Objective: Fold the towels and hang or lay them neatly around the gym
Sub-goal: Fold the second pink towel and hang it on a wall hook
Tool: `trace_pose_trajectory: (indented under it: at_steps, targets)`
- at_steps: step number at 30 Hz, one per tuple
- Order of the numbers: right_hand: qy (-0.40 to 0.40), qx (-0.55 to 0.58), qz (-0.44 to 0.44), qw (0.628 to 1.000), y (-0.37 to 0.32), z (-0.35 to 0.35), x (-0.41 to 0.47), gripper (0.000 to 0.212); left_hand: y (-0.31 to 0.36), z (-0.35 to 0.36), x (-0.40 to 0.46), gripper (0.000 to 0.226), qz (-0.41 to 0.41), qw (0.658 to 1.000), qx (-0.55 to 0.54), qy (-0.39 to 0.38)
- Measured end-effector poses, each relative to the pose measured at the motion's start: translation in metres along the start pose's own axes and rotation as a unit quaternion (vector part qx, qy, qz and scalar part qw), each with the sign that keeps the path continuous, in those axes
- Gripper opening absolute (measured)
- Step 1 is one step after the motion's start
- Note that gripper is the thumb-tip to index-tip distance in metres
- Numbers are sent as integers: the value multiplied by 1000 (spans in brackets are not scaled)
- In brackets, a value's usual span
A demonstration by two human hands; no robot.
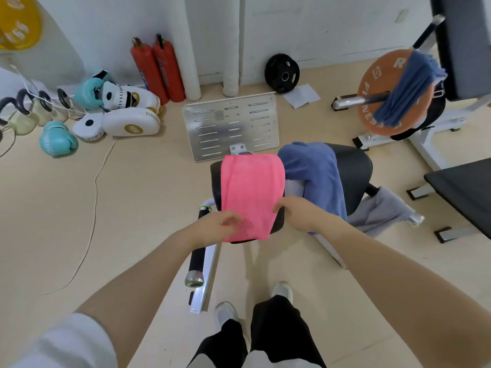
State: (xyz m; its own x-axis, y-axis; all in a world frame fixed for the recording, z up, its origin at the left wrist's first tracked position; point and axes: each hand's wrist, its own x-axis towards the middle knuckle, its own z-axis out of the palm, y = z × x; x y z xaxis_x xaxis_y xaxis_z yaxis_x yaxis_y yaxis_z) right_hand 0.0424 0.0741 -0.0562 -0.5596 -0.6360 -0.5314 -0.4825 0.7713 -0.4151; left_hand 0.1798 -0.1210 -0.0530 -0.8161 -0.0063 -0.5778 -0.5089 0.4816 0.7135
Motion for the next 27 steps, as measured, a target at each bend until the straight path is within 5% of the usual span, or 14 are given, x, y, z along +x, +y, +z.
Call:
trace_pose_trajectory:
  at_steps: [6, 9, 22, 27]
  targets:
    - [132, 97, -13, 986, -18, -32, 38, 34, 14, -29, 32, 22, 24, 972, -79, 220]
    - [133, 103, -39, 985, -24, -47, 65, 30, 18, -47, 62, 27, -13, 956, -104, 274]
    - [-102, 39, -87, 990, -28, -79, 195, 44, 29, -79, 156, 35, -203, 928, -164, 266]
    - [-48, 155, -107, 981, -19, -75, 209, 13, 24, -79, 159, 11, -212, 920, -177, 279]
